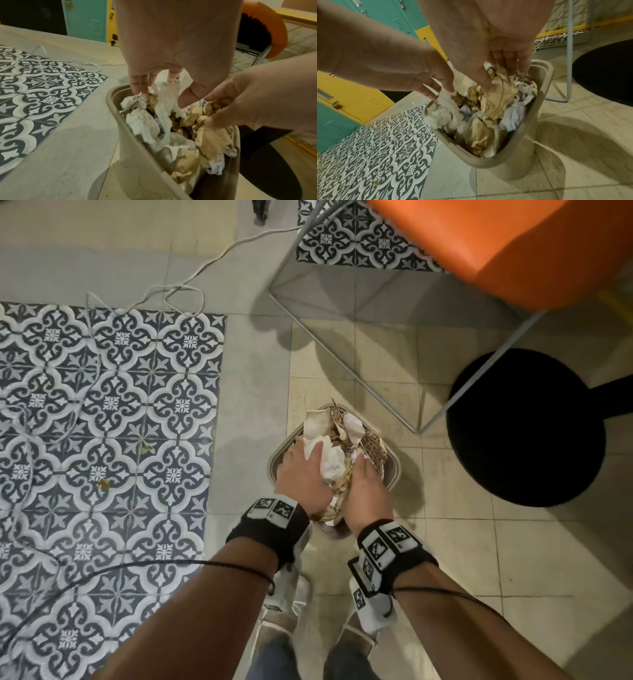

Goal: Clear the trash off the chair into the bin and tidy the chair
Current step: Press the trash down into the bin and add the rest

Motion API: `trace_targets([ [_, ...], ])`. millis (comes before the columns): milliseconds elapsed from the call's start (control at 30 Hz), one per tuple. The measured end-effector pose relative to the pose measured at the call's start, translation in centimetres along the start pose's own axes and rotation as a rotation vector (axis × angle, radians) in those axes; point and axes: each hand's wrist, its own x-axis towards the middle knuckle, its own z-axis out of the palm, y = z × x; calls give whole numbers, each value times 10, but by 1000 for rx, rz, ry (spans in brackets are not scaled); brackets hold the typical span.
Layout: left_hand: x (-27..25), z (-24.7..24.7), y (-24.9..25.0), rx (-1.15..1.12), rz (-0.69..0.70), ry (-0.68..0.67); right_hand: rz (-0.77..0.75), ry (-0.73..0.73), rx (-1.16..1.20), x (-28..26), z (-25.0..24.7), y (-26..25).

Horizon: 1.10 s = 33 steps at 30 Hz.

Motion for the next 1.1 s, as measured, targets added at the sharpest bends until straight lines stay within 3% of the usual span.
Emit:
trace_targets([
  [433,-26,-23,-6,75,183,16,120,77,168,-39,-34,-12],
  [600,-65,-30,24,44,301,65,151,147,225,-79,-60,13],
  [800,-138,-7,113,99,610,87,249,474,488,-174,-99,86],
  [900,-172,15,160,128,730,-1,342,605,544,-227,-116,131],
  [1100,-258,98,295,169,1036,-218,641,881,641,-376,-144,285],
])
